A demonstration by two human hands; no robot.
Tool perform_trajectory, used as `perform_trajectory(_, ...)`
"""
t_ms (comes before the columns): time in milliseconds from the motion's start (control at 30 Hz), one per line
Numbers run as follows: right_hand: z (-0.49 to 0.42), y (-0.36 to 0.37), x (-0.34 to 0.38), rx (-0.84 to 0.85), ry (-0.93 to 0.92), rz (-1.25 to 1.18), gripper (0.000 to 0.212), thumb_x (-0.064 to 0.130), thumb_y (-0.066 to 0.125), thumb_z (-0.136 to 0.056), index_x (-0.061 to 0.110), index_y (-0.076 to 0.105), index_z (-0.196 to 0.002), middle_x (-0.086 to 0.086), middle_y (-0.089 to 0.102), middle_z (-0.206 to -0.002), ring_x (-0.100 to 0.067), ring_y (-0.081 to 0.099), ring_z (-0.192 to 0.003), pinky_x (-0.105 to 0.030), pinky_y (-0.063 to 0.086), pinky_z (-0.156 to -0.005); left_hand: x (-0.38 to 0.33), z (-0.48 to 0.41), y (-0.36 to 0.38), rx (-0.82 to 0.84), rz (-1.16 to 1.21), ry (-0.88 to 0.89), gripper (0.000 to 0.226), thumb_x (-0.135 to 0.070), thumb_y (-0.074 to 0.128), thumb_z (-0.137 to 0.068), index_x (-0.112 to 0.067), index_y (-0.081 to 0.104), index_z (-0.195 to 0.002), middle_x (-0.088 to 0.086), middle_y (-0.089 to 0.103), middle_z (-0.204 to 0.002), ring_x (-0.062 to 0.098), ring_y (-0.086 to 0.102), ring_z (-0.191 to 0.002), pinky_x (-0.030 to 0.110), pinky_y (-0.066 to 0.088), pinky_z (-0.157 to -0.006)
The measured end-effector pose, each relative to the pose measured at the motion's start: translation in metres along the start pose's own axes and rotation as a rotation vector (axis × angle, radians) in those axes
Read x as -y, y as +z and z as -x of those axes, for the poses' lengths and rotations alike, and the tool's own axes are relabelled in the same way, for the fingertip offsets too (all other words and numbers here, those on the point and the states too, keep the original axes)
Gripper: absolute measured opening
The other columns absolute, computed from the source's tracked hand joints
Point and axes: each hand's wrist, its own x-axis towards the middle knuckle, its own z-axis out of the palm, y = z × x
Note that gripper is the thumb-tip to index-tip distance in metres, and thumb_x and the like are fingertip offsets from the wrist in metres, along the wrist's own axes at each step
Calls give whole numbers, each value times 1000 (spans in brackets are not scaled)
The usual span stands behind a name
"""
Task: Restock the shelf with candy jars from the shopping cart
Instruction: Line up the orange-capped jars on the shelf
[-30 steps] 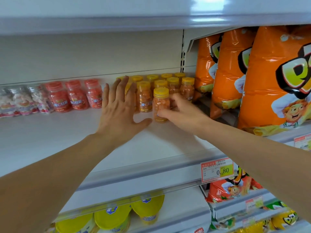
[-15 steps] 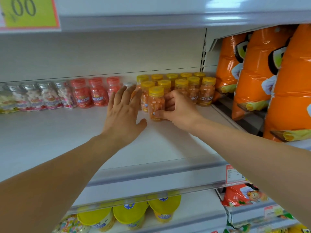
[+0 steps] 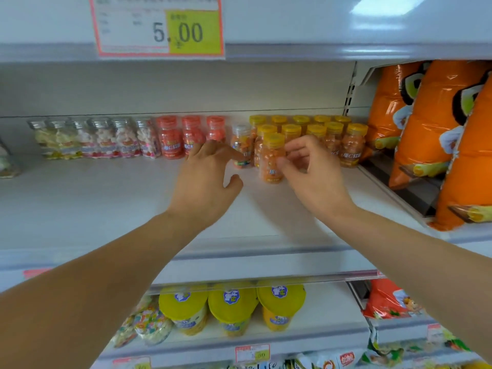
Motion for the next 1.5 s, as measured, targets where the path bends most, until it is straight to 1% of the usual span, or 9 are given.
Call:
perform_trajectory(133,45,14,66,57,-126,-200,6,11,59,-93,14,63,-89,3,64,-74,-14,60,-68,-38,51,-67,8,38,-49,-213,89,-73,23,-13,57,-84,-20,69,-102,-6,55,-101,19,51,-100,18,28,-79)
perform_trajectory(400,190,141,158,583,-88,-493,13,25,56,-92,17,62,-83,-5,63,-67,-25,57,-61,-43,48,-60,98,225,-144,-398,166,-386,24,-8,49,-82,-19,62,-99,-9,51,-89,10,52,-78,20,42,-66)
perform_trajectory(567,296,251,155,985,5,-304,9,15,58,-93,19,65,-91,2,66,-77,-17,63,-67,-39,52,-69,184,397,-144,-102,114,-859,13,-19,54,-82,-30,61,-85,-9,59,-77,12,56,-65,36,50,-66)
perform_trajectory(667,353,308,146,1252,-22,-88,9,18,59,-91,19,64,-99,4,65,-87,-7,59,-71,-25,48,-73,213,484,-138,202,2,-1107,9,-23,60,-87,-30,63,-82,-5,63,-78,23,64,-82,29,42,-66)
perform_trajectory(733,386,341,139,1396,-58,56,18,19,57,-90,15,63,-107,-1,65,-101,-13,60,-86,-27,47,-80,225,530,-131,373,-62,-1227,14,-22,57,-86,-26,68,-94,-5,62,-84,24,62,-94,28,43,-69)
perform_trajectory(933,457,414,121,1666,-243,411,39,26,54,-91,18,50,-129,-10,47,-127,-30,50,-119,-32,43,-95,244,603,-105,679,-22,-1093,37,-19,56,-84,-27,60,-120,-3,59,-121,24,51,-117,30,43,-91)
perform_trajectory(1133,494,440,120,1753,-436,626,60,63,52,-85,18,56,-124,-15,41,-132,-33,34,-125,-45,33,-105,257,629,-104,709,-191,-1130,39,-30,56,-86,-32,56,-124,-1,47,-132,25,35,-126,34,38,-100)
perform_trajectory(1300,491,439,123,1697,-374,454,42,55,59,-86,21,59,-112,-4,53,-115,-24,44,-114,-40,42,-94,256,637,-109,682,-123,-1082,41,-46,54,-89,-35,52,-129,-5,47,-129,22,33,-121,34,33,-101)
perform_trajectory(1500,458,429,133,1659,-2,26,27,51,62,-85,29,60,-99,7,62,-87,-11,60,-78,-38,54,-78,250,623,-103,591,64,-1047,59,-51,58,-87,-34,40,-141,-9,50,-128,17,37,-119,33,34,-101)
